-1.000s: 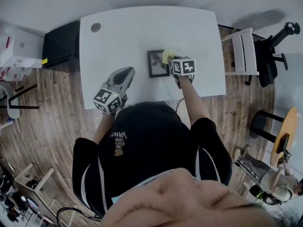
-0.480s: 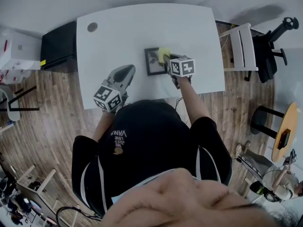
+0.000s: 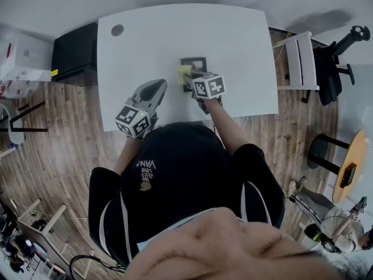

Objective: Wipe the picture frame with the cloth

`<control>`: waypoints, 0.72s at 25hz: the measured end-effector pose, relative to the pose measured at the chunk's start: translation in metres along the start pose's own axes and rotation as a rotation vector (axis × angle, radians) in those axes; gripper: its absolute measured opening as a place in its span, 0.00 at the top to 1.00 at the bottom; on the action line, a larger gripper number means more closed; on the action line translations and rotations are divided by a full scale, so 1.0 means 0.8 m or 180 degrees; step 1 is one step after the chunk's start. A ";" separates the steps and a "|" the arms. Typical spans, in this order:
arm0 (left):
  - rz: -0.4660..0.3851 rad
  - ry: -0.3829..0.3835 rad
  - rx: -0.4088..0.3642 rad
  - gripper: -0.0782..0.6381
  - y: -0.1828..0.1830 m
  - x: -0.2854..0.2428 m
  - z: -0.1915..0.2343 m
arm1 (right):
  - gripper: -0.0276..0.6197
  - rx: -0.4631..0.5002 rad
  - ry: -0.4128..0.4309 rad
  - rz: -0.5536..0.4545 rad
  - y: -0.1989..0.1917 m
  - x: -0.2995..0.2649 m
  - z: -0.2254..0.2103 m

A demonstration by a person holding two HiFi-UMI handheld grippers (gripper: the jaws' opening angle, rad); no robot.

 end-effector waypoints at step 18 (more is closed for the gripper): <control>0.0038 -0.0056 0.0025 0.87 -0.006 -0.003 -0.006 | 0.89 -0.0050 -0.0357 0.0160 -0.019 0.019 -0.055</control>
Point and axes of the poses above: the fingertips, and each gripper's own axes: x backward along the fingers, z to its left, y out of its top, the point moved 2 cm from there along x, backward along the fingers, and after that the axes turned 5 degrees about -x, right-handed, at the moved point
